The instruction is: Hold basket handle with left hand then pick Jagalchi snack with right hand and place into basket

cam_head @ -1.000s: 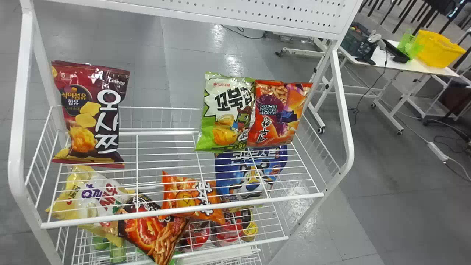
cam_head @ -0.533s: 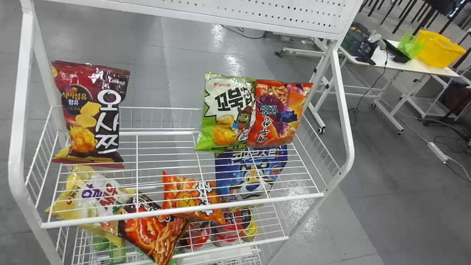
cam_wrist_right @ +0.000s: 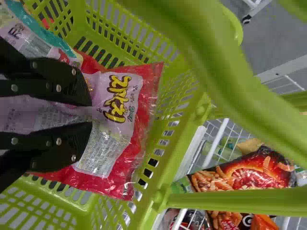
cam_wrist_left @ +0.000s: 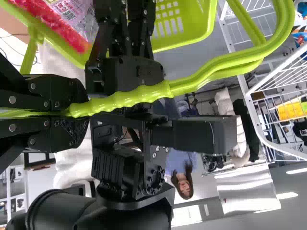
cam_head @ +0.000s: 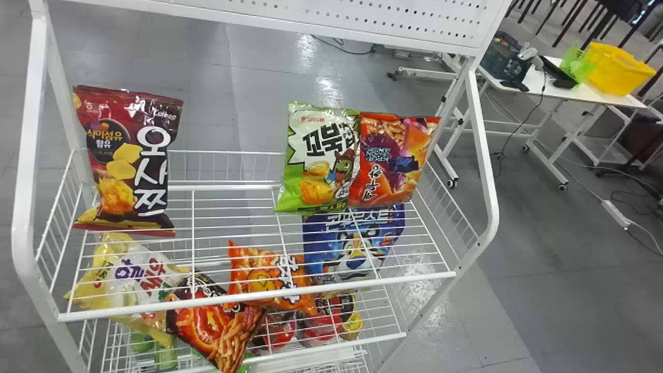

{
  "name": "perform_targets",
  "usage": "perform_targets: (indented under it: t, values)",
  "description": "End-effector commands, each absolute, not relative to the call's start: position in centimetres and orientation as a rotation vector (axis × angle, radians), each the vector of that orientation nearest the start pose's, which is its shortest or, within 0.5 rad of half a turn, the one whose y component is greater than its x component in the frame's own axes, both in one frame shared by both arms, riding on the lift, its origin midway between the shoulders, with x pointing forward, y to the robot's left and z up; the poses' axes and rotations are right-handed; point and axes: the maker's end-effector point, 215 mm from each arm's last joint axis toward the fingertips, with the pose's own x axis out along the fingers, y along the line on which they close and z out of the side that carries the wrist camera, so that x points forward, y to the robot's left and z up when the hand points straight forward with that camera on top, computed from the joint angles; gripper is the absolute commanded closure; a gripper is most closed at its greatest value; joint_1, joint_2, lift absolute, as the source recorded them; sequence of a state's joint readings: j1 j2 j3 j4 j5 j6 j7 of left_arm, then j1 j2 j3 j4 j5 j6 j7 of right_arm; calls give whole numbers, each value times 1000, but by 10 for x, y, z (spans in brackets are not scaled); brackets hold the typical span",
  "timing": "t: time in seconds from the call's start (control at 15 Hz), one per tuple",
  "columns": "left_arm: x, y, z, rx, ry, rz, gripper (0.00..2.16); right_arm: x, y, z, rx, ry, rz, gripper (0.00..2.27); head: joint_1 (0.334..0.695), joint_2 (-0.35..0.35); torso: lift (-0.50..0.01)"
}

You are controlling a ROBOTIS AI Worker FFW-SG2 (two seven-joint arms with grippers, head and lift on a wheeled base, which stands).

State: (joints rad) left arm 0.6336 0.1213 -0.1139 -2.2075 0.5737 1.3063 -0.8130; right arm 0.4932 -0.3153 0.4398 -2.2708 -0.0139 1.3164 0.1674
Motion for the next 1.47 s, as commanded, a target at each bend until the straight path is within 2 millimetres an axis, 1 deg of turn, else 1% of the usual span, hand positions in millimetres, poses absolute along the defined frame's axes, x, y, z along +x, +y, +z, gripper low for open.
perform_targets:
  t: [0.0,0.13,0.2,0.27,0.4,0.47,0.6,0.73,0.8,1.0,1.13,1.2,1.33,1.4]
  values:
    - [123,-39,-421,-905,1136,-1167,2081,202,-108,-549,-244,1162,565,53,695,-350,-9]
    - [121,-39,-421,-907,1139,-1167,2081,209,-124,-535,-238,1149,524,63,695,-350,-9]
    - [121,-39,-421,-908,1138,-1167,2081,211,-136,-528,-245,1155,499,66,695,-350,-9]
    - [121,-39,-422,-907,1140,-1164,2081,214,-143,-520,-246,1142,482,66,695,-350,-9]
    - [121,-39,-422,-908,1141,-1162,2081,231,-155,-499,-231,1087,447,66,695,-350,-9]
    - [121,-39,-423,-907,1141,-1161,2081,237,-160,-491,-225,1070,435,66,695,-350,-9]
    - [121,-39,-423,-909,1141,-1160,2081,259,-167,-472,-216,991,404,83,695,-350,-9]
    - [122,-40,-423,-912,1139,-1158,2081,289,-162,-449,-181,866,385,87,695,-350,-9]
    - [121,-40,-424,-913,1140,-1157,2081,299,-161,-440,-174,812,372,87,695,-350,-9]
    - [123,-40,-424,-913,1138,-1153,2081,338,-149,-394,-120,571,347,124,695,-350,-9]
    - [124,-40,-425,-911,1131,-1150,2081,351,-148,-367,-85,438,313,127,695,-350,-9]
    - [124,-40,-425,-911,1131,-1150,2081,352,-146,-357,-57,381,305,130,695,-350,-9]
    - [126,-40,-425,-911,1125,-1148,2081,349,-146,-345,-23,291,287,144,695,-350,-9]
    - [128,-38,-426,-912,1117,-1143,2081,346,-147,-342,-9,262,281,144,695,-350,-9]
